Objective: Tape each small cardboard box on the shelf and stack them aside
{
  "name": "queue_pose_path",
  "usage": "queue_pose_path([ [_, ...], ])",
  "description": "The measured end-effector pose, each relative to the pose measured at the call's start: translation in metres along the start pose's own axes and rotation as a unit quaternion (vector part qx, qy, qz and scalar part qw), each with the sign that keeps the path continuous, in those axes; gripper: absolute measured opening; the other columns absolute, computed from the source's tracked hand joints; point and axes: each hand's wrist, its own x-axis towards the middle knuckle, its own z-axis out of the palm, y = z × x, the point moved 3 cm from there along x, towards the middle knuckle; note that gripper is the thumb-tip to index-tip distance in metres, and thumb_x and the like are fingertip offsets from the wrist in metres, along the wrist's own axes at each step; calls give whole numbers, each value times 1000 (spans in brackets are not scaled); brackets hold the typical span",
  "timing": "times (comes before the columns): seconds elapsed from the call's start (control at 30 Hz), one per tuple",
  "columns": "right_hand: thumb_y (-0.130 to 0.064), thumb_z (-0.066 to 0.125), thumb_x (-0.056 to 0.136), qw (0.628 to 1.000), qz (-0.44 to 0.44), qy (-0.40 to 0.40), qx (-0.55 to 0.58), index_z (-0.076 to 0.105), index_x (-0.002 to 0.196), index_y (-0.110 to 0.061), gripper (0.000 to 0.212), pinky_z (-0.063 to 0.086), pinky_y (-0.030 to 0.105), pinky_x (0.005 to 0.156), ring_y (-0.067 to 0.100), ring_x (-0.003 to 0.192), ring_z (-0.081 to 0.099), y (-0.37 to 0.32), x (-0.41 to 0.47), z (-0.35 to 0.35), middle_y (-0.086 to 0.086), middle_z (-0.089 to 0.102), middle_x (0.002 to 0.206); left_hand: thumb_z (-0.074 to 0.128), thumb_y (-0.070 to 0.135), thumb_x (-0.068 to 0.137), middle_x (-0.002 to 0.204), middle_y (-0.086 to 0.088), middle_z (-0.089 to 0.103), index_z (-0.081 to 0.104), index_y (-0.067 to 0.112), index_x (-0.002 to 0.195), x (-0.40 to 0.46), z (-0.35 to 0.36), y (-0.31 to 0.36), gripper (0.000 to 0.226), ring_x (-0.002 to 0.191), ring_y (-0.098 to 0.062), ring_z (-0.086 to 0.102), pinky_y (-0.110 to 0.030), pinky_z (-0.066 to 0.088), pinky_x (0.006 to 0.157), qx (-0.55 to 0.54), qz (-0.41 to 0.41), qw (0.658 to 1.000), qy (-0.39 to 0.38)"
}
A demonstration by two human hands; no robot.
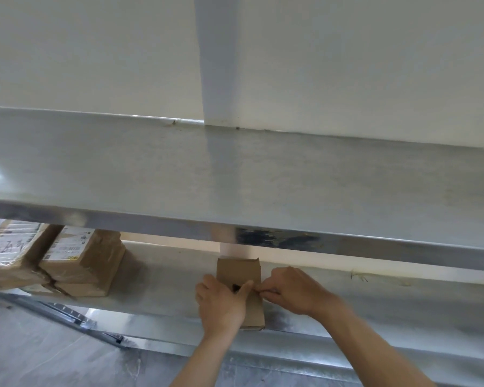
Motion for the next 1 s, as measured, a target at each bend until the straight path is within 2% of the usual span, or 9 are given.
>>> queue_pose_path([
  [0.1,-41,47,103,1000,15,1,3,68,126,-37,31,42,30,74,15,83,56,0,-2,1,-3,64,95,68,44,91,120,-17,45,40,4,113,7,4,-6,54,111,-36,47,-40,41,85,-22,8,1000,14],
  [0.17,-36,44,103,999,31,-6,11,67,128,-36,34,41,29,77,17,92,60,-2,-4,-3,0,66,103,60,34,99,113,-16,47,41,7,102,10,-1,-8,33,91,-29,49,-39,41,77,-51,23,998,32],
  [0.27,-26,41,102,998,43,-30,43,66,131,-31,39,42,28,89,18,106,60,-4,-6,-9,1,67,116,54,30,103,102,-12,47,40,12,94,8,-7,-6,24,76,-23,43,-37,39,69,-23,41,998,51],
  [0.37,-20,40,99,996,51,-45,60,69,121,-26,37,48,31,92,20,104,62,-5,-7,-11,1,68,114,45,22,104,108,-8,44,43,13,116,-5,-4,3,15,89,-29,50,-39,44,69,65,95,992,58],
  [0.43,-20,43,94,992,70,-44,94,61,114,-26,27,53,39,84,22,92,63,-1,-8,-10,2,68,103,40,19,102,124,-10,40,38,20,137,-13,5,9,36,111,-33,47,-36,45,75,169,121,978,27],
  [0.57,-28,65,85,979,116,-2,167,55,108,-27,25,44,28,61,9,69,56,12,-10,-19,-11,59,79,52,67,77,139,-14,27,17,25,147,-21,21,16,89,124,-35,34,-47,49,92,212,55,974,-65],
  [0.67,-27,75,76,967,138,-1,214,64,93,-18,22,50,26,60,9,54,63,20,-12,-19,-2,70,69,57,86,58,147,-15,10,-3,28,153,-21,32,19,126,132,-35,25,-52,46,97,265,-12,958,-111],
  [0.83,-42,72,83,970,139,-21,197,69,71,-11,33,49,23,60,7,44,56,24,-10,-16,-1,69,58,60,66,71,141,-15,11,-5,29,154,-21,32,25,112,127,-32,25,-48,41,94,265,-31,958,-102],
  [1.0,-42,66,88,970,139,-12,200,68,70,-9,38,47,24,56,6,46,52,25,-9,-16,1,69,63,66,75,60,142,-18,12,-5,28,151,-20,36,33,124,128,-36,25,-55,40,96,285,-79,951,-86],
])
